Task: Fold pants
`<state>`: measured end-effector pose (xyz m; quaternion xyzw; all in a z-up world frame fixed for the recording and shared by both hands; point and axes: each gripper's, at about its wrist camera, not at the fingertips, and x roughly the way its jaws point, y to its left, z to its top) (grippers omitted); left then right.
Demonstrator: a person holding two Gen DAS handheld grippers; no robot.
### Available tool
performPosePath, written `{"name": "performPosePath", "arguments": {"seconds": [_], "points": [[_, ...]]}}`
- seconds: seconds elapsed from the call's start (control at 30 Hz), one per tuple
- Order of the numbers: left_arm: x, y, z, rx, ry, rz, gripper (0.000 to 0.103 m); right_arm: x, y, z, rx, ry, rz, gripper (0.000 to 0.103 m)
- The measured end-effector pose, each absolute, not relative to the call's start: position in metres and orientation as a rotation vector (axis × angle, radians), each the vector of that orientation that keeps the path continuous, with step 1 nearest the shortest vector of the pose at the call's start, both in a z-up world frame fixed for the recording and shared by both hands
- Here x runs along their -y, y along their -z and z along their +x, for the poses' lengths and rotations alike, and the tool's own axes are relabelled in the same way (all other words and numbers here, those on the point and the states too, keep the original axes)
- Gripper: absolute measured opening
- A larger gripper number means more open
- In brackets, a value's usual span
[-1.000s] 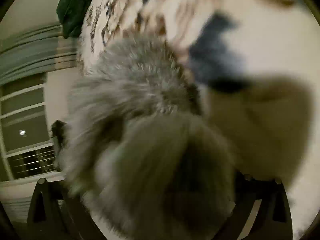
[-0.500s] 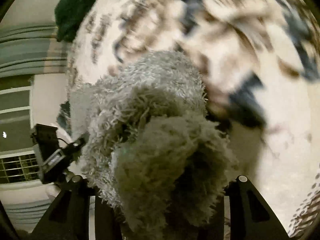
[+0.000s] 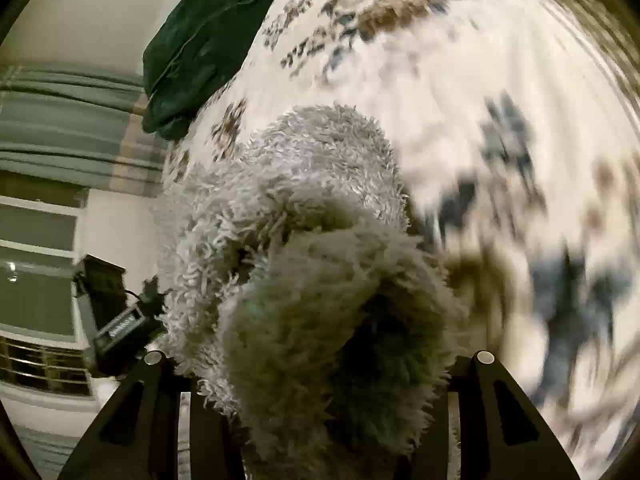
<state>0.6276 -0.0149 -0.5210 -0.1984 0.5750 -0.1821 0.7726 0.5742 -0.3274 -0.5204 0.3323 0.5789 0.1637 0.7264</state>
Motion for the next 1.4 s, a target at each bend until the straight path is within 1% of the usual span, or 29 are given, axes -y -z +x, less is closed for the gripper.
{"name": "performPosePath", "arguments": {"seconds": [0.07, 0.1, 0.13, 0.17, 0.2, 0.23, 0.27, 0.3, 0.33, 0.37, 0.47, 0.53, 0.7, 0.87, 1.07, 1.4], "points": [[0.015, 0.539, 0.649, -1.272, 0.351, -0.384, 0.049, 0.322, 0.534, 0.614, -1.29, -0.354, 0.704, 0.047], [0.014, 0.547, 0.66, -1.306, 0.319, -0.363, 0.049, 0.321, 0.542, 0.632, -1.309, -0.341, 0.702, 0.054], [0.013, 0.553, 0.666, -1.33, 0.294, -0.343, 0.05, 0.321, 0.548, 0.646, -1.336, -0.314, 0.687, 0.057], [0.01, 0.558, 0.669, -1.353, 0.265, -0.31, 0.053, 0.32, 0.554, 0.655, -1.357, -0.295, 0.671, 0.07], [0.01, 0.562, 0.672, -1.363, 0.248, -0.29, 0.065, 0.32, 0.559, 0.662, -1.381, -0.274, 0.647, 0.086], [0.011, 0.561, 0.673, -1.355, 0.238, -0.267, 0.07, 0.319, 0.561, 0.667, -1.403, -0.242, 0.617, 0.093], [0.012, 0.557, 0.67, -1.33, 0.227, -0.234, 0.075, 0.318, 0.561, 0.668, -1.407, -0.197, 0.576, 0.096], [0.014, 0.549, 0.666, -1.296, 0.207, -0.189, 0.084, 0.324, 0.558, 0.66, -1.399, -0.168, 0.54, 0.096], [0.015, 0.543, 0.664, -1.279, 0.196, -0.17, 0.088, 0.324, 0.555, 0.661, -1.388, -0.136, 0.504, 0.096], [0.017, 0.534, 0.658, -1.252, 0.171, -0.136, 0.089, 0.324, 0.549, 0.66, -1.373, -0.095, 0.454, 0.096], [0.031, 0.516, 0.647, -1.206, 0.063, 0.004, 0.09, 0.318, 0.522, 0.641, -1.307, 0.046, 0.249, 0.096], [0.04, 0.505, 0.625, -1.202, 0.013, 0.057, 0.09, 0.314, 0.498, 0.607, -1.249, 0.149, 0.142, 0.099], [0.047, 0.468, 0.575, -1.177, -0.02, 0.09, 0.09, 0.302, 0.466, 0.55, -1.211, 0.228, 0.081, 0.099], [0.048, 0.416, 0.537, -1.146, -0.046, 0.055, 0.09, 0.293, 0.412, 0.495, -1.179, 0.237, 0.049, 0.099], [0.053, 0.332, 0.471, -1.084, -0.057, 0.071, 0.09, 0.289, 0.328, 0.427, -1.145, 0.183, 0.038, 0.099], [0.059, 0.176, 0.339, -0.94, -0.071, 0.062, 0.09, 0.284, 0.149, 0.303, -1.002, 0.107, 0.012, 0.099]]}}
